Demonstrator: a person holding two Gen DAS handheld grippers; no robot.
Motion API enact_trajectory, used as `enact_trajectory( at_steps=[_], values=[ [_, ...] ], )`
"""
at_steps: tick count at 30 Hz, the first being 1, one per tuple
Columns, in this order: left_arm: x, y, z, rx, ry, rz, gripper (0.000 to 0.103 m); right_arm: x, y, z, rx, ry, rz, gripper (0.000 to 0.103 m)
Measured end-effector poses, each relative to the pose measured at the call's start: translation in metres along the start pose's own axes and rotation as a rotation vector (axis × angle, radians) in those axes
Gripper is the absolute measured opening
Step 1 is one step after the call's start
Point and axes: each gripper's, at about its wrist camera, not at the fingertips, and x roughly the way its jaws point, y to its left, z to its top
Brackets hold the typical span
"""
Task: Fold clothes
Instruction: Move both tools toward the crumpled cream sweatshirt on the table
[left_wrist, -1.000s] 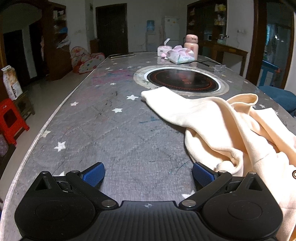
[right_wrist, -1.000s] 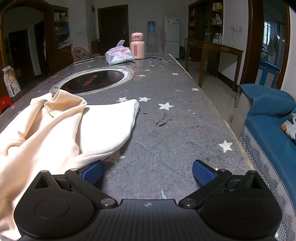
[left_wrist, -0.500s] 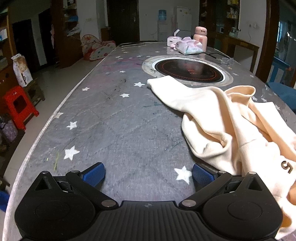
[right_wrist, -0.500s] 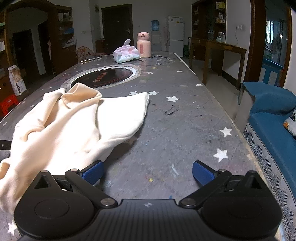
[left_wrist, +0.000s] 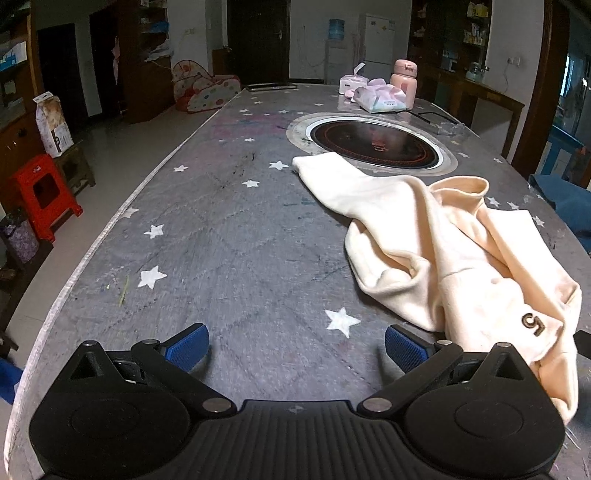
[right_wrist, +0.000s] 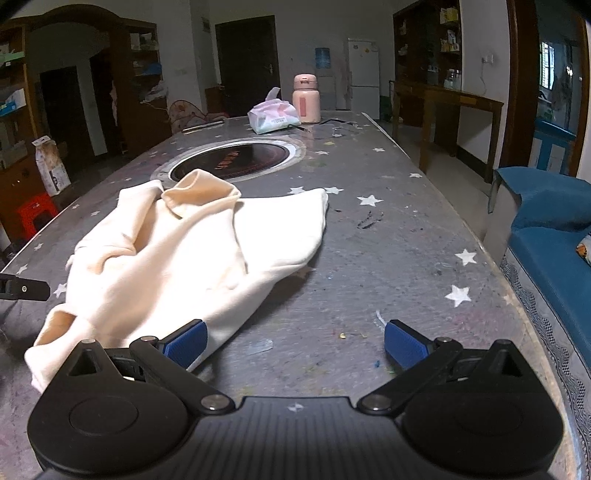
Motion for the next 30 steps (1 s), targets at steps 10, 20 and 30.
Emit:
enact_trajectory(
  at_steps=[10, 20, 30],
  values=[
    [-0.018, -0.01, -0.002, 0.005, -0.01, 0.018, 0.103, -0.013, 0.009, -0.001, -0.013, -0.021, 0.023, 0.103],
    [-0.03, -0.02, 0.0, 0.024, -0.021, 0.018, 0.103, -0.023, 0.012, -0.001, -0.016, -0.037, 0.029, 0.103],
    [-0.032, -0.027, 0.0, 0.039, -0.013, 0.018, 0.103, -0.029, 0.017, 0.0, -0.028, -0.043, 0.036, 0.103]
  ],
)
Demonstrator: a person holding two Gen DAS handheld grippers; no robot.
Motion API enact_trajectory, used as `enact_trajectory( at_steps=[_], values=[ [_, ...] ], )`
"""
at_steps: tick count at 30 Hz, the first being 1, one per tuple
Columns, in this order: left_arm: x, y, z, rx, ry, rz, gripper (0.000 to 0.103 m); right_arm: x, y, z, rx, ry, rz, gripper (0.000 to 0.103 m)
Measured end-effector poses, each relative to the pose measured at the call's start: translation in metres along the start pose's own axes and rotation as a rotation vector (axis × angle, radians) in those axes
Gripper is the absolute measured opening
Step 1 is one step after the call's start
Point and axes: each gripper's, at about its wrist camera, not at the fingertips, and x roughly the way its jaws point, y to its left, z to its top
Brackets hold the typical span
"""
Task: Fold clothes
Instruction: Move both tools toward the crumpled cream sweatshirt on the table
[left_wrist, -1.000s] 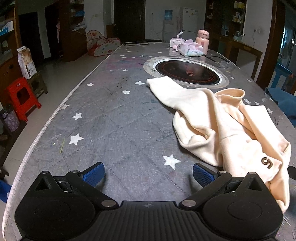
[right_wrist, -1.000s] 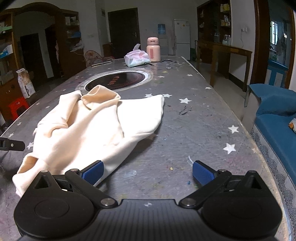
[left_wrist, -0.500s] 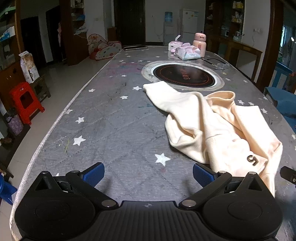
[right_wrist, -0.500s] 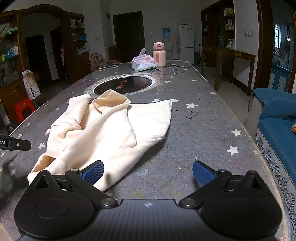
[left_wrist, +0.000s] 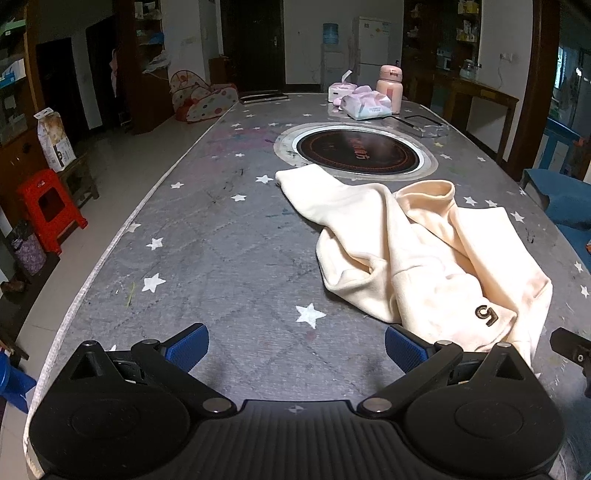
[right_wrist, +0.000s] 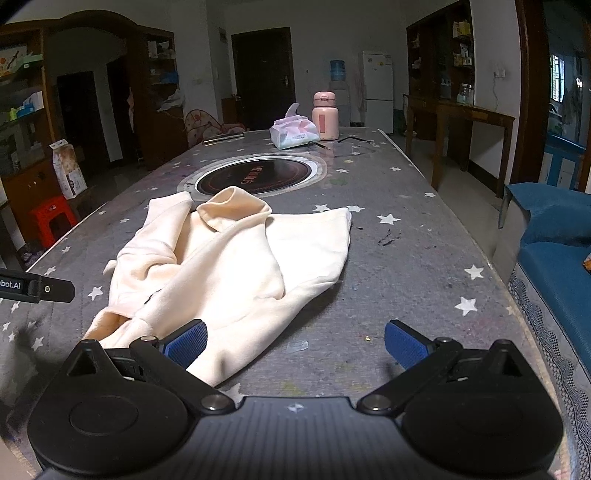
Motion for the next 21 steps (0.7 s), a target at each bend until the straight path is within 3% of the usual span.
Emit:
enact_trajectory(
  at_steps=[21],
  values=[
    [0.007, -0.015, 0.004, 0.025, 0.015, -0.039, 0.103, 0.002, 0.013, 0.004, -0.021, 0.021, 0.019, 0.103]
  ],
)
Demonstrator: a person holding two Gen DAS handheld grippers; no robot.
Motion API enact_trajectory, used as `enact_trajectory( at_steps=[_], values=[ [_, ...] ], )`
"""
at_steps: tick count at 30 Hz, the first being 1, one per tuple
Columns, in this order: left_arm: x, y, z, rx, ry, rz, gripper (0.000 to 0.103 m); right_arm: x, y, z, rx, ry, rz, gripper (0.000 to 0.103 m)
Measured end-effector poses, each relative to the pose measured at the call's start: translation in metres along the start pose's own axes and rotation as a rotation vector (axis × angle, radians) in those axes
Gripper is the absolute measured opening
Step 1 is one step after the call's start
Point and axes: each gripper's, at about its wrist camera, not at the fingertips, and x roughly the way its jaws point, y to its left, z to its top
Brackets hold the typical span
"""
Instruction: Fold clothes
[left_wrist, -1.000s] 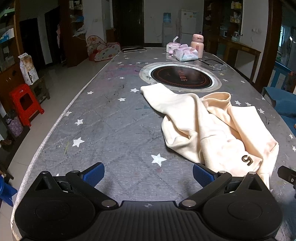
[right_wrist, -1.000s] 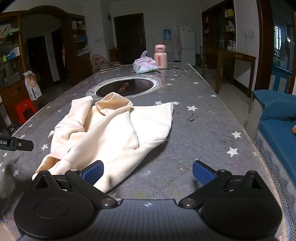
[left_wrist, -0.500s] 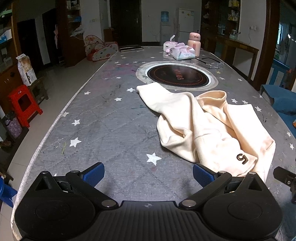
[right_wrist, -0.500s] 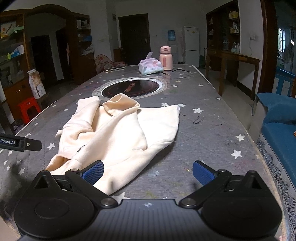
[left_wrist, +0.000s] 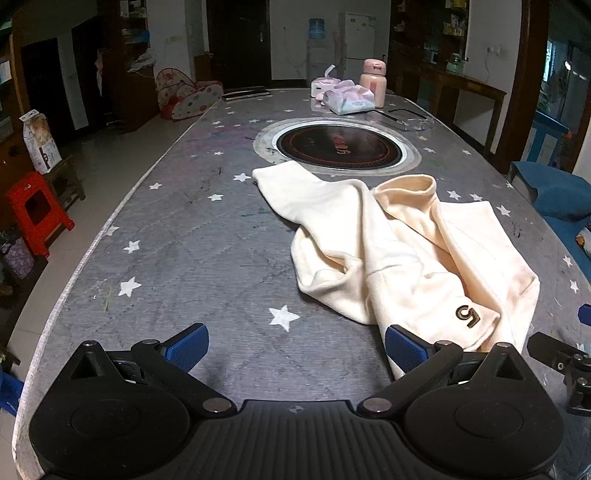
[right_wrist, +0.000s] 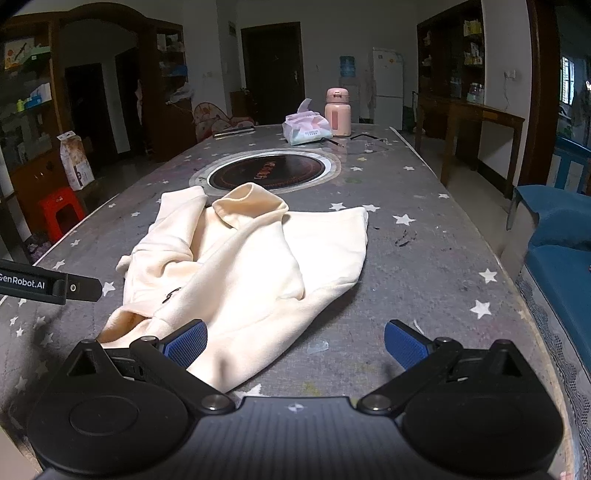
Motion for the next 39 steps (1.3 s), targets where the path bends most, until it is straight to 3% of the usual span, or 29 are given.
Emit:
enact_trajectory(
  at_steps=[27, 39],
  values=[
    [0.022, -0.02, 0.046, 0.058, -0.071, -0.061, 0.102, 0.018, 0.0, 0.023, -0.015, 0.012, 0.019, 0.099],
    [0.057, -0.034, 0.068, 0.123, -0.036, -0.137, 0.065, 0.043, 0.001, 0.047, -0.029, 0.027, 0.057, 0.079]
  ],
)
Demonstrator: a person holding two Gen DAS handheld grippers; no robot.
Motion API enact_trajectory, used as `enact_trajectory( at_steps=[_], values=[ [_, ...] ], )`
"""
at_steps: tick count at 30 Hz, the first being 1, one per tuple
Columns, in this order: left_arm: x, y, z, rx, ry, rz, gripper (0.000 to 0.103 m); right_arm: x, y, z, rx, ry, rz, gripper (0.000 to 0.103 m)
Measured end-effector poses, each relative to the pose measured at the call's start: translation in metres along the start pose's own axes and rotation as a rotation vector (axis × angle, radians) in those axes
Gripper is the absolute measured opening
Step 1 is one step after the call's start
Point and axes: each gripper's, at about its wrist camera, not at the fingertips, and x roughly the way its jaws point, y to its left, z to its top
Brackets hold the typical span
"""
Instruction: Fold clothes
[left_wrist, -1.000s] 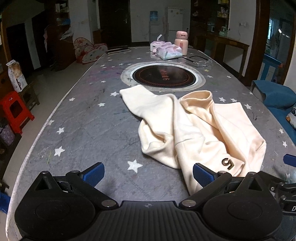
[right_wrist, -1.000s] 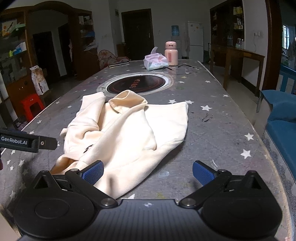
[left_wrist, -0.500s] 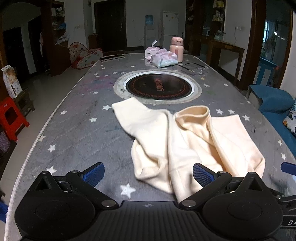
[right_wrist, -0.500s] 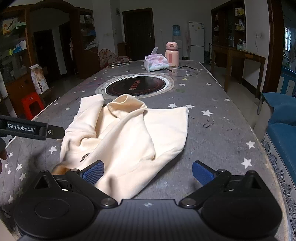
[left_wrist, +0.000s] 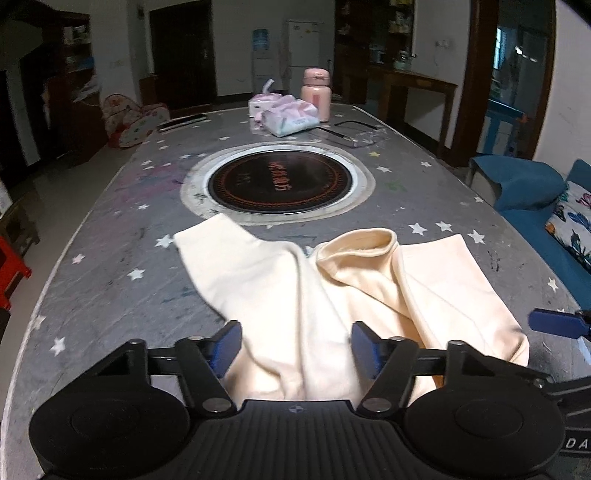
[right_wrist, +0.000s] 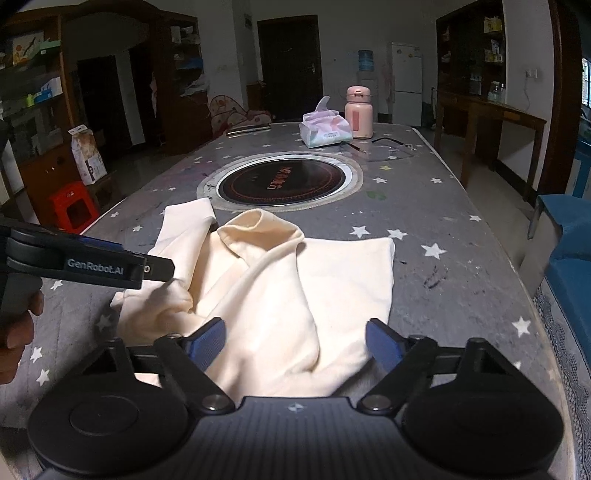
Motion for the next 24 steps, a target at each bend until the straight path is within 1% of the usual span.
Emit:
enact_trajectory(
  at_steps=[2, 4, 5, 7, 8, 10, 12, 15, 17, 21, 22, 24],
  values=[
    [0.008, 0.0, 0.001, 0.002, 0.014, -0.009, 0.059, 0.005, -0.001, 0.004, 0.001, 0.005, 0.003, 0.078],
    [0.016, 0.001, 0.002, 0.005, 0.029, -0.03, 0.044, 0.009, -0.001, 0.007, -0.001, 0.008, 0.006, 0.074],
    [0.018, 0.002, 0.002, 0.007, 0.034, -0.04, 0.039, 0.011, -0.002, 0.008, -0.004, 0.008, 0.007, 0.073],
    [0.023, 0.004, 0.001, 0.012, 0.043, -0.059, 0.023, 0.016, -0.002, 0.012, -0.009, 0.013, 0.015, 0.072],
    [0.024, 0.004, 0.0, 0.017, 0.043, -0.067, 0.019, 0.019, -0.002, 0.014, -0.012, 0.014, 0.019, 0.072],
    [0.024, 0.006, -0.001, 0.023, 0.042, -0.082, 0.01, 0.026, -0.003, 0.018, -0.018, 0.017, 0.028, 0.067],
    [0.023, 0.007, -0.001, 0.027, 0.037, -0.098, 0.007, 0.033, -0.004, 0.022, -0.016, 0.026, 0.042, 0.063],
    [0.017, 0.007, -0.001, 0.039, 0.023, -0.114, 0.004, 0.044, -0.003, 0.029, -0.016, 0.037, 0.068, 0.062],
    [0.016, 0.007, -0.001, 0.048, 0.014, -0.116, 0.004, 0.051, -0.001, 0.034, -0.02, 0.039, 0.086, 0.061],
    [0.015, 0.009, -0.002, 0.045, 0.013, -0.116, 0.003, 0.069, 0.005, 0.041, -0.033, 0.064, 0.093, 0.059],
    [0.015, 0.01, -0.002, 0.042, 0.013, -0.116, 0.003, 0.074, 0.006, 0.043, -0.037, 0.071, 0.094, 0.057],
    [0.012, 0.012, -0.004, 0.035, 0.01, -0.119, 0.003, 0.084, 0.007, 0.044, -0.041, 0.093, 0.093, 0.046]
  ],
)
